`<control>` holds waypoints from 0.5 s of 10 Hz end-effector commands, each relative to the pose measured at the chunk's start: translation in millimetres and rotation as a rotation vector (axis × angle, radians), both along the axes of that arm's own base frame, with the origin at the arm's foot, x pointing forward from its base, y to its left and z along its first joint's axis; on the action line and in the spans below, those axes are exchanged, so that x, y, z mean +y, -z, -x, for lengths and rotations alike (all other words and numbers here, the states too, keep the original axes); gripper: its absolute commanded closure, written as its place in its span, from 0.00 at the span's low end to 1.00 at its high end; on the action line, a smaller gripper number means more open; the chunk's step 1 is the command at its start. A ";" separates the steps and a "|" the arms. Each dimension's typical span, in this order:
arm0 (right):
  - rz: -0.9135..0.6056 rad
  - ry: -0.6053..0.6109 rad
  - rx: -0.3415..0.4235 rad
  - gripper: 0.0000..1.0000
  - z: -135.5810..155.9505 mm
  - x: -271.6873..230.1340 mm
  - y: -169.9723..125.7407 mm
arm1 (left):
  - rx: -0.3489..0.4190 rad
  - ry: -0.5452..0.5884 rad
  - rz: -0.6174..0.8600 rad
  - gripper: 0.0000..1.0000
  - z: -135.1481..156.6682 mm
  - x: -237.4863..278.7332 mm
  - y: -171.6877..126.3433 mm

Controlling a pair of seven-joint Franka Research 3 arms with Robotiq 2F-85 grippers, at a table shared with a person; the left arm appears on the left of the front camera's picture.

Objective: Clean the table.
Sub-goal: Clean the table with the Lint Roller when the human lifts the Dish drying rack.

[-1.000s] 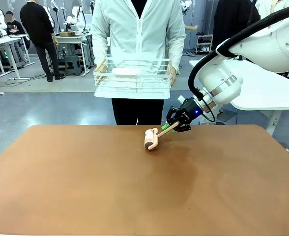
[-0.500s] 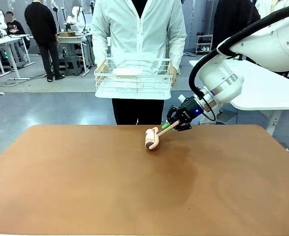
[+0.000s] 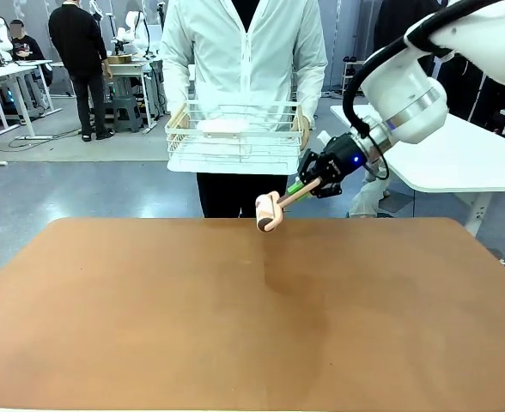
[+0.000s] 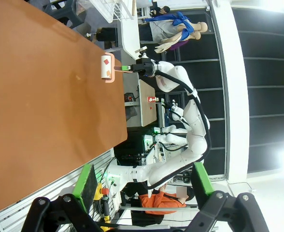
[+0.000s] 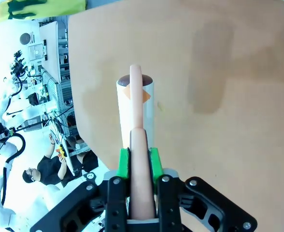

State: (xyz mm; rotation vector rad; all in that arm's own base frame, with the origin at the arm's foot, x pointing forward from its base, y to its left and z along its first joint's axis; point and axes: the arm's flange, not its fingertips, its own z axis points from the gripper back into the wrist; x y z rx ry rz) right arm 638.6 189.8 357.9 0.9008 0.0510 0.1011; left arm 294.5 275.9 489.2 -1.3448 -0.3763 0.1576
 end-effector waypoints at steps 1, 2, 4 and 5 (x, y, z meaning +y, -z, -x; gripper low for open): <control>-0.002 0.021 0.011 0.79 9.1 -2.6 0.0 | -0.003 -0.003 0.002 0.00 2.4 1.7 -0.7; 0.004 0.022 0.003 0.79 11.2 -2.5 -3.2 | -0.003 -0.003 0.002 0.00 2.4 1.7 -0.7; 0.029 0.023 -0.017 0.79 15.6 -6.3 -14.8 | -0.003 -0.003 0.002 0.00 2.4 1.7 -0.7; 0.123 0.008 -0.051 0.79 22.6 -12.2 -25.7 | -0.003 -0.003 0.002 0.00 2.4 1.7 -0.7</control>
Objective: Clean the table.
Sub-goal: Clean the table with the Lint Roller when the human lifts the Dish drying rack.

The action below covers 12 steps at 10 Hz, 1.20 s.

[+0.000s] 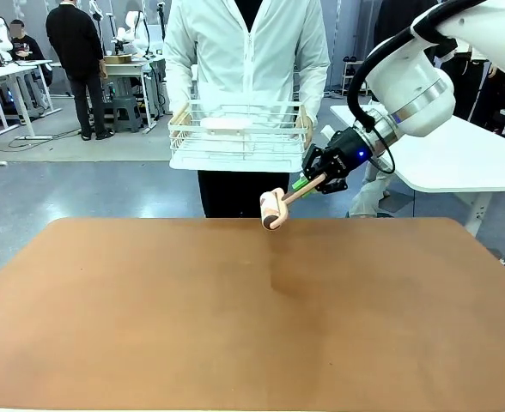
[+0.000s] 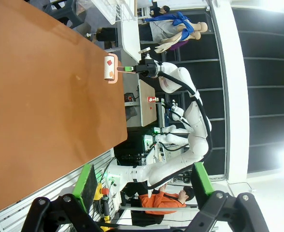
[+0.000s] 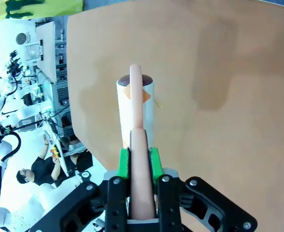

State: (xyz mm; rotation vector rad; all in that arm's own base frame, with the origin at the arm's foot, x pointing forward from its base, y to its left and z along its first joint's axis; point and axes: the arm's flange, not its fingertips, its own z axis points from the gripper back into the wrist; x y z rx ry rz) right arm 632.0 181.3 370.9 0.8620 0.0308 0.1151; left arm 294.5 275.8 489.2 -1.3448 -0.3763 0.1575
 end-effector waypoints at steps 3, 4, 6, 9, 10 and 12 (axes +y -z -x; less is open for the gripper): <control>0.382 0.019 -0.081 0.79 54.7 -69.9 -87.5 | -0.003 -0.003 0.002 0.00 2.4 1.7 -0.7; 0.455 0.027 -0.122 0.79 68.5 -87.9 -104.6 | -0.003 -0.003 0.002 0.00 2.4 1.7 -0.7; 0.630 0.107 -0.146 0.79 89.8 -138.9 -123.2 | -0.003 -0.003 0.002 0.00 2.4 1.7 -0.7; 0.780 0.134 -0.137 0.79 109.0 -187.7 -127.7 | -0.003 -0.003 0.002 0.00 2.4 1.7 -0.7; 0.799 0.139 -0.144 0.79 116.5 -192.7 -133.1 | -0.003 -0.003 0.002 0.00 2.4 1.7 -0.7; 0.771 0.144 -0.158 0.79 118.4 -196.2 -135.9 | -0.003 -0.003 0.002 0.00 2.4 1.7 -0.7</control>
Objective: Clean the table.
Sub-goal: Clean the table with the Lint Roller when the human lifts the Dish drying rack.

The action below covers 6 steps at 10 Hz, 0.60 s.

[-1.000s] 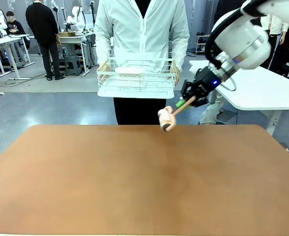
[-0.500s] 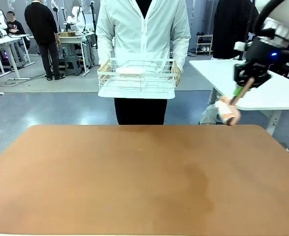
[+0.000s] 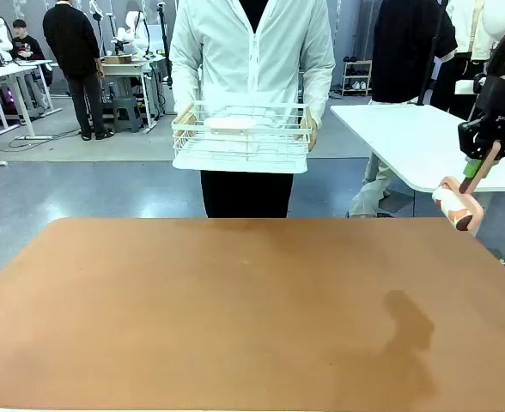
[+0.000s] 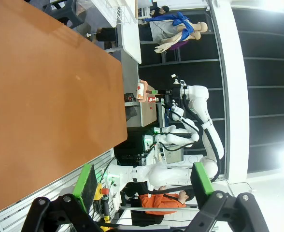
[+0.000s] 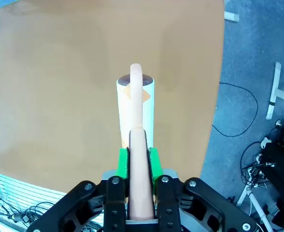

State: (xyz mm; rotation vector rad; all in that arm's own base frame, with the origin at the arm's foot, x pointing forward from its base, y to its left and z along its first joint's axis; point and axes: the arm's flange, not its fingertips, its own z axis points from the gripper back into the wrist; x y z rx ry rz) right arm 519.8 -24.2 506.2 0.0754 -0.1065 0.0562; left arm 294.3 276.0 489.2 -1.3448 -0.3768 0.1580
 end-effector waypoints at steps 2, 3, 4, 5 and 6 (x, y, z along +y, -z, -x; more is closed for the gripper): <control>0.000 -0.002 0.004 0.79 -1.9 -0.8 2.5 | -0.003 -0.003 0.002 0.00 2.2 1.5 -0.7; 0.000 -0.002 0.004 0.79 -1.9 -0.8 2.5 | -0.003 -0.003 0.002 0.00 2.2 1.5 -0.7; 0.000 -0.002 0.004 0.79 -1.9 -0.8 2.5 | -0.003 -0.003 0.002 0.00 2.2 1.5 -0.7; 0.000 -0.002 0.004 0.79 -1.9 -0.8 2.5 | -0.003 -0.003 0.002 0.00 2.2 1.5 -0.7; 0.000 -0.002 0.004 0.79 -1.9 -0.8 2.5 | -0.003 -0.003 0.002 0.00 2.2 1.5 -0.7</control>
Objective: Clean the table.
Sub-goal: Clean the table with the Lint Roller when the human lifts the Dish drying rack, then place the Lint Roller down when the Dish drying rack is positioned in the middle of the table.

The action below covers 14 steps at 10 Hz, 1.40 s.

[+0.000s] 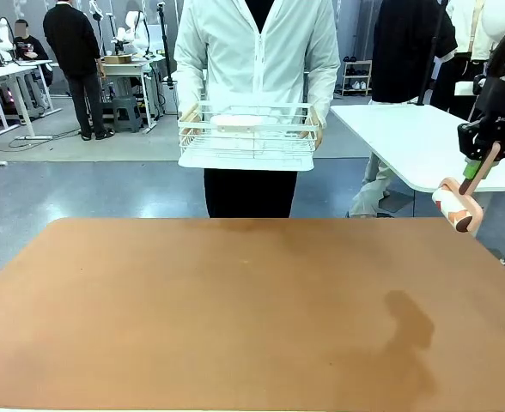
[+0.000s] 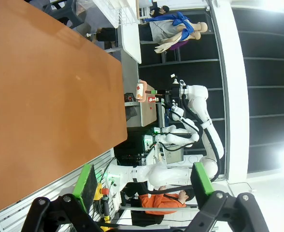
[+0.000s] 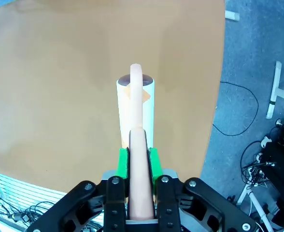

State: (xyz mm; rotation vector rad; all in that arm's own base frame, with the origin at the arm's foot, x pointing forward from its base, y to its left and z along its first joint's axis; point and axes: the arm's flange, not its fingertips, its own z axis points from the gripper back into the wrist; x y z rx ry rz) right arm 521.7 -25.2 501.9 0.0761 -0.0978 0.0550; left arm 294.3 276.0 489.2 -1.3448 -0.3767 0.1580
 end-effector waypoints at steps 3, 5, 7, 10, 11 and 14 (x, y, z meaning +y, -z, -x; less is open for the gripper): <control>0.000 -0.003 -0.005 0.79 -0.1 0.2 -1.8 | -0.003 -0.003 0.002 0.00 2.2 1.5 -0.7; 0.000 -0.003 -0.005 0.79 -0.1 0.2 -1.8 | -0.003 -0.003 0.002 0.00 2.2 1.5 -0.7; 0.000 -0.003 -0.005 0.79 -0.1 0.2 -1.8 | -0.003 -0.003 0.002 0.00 2.2 1.5 -0.7; 0.000 -0.003 -0.005 0.79 -0.1 0.2 -1.8 | -0.003 -0.003 0.002 0.00 2.2 1.5 -0.7; 0.000 -0.003 -0.005 0.79 -0.1 0.2 -1.8 | -0.003 -0.003 0.002 0.00 2.2 1.5 -0.7; 0.000 -0.003 -0.005 0.79 -0.1 0.2 -1.8 | -0.003 -0.003 0.002 0.00 2.2 1.5 -0.7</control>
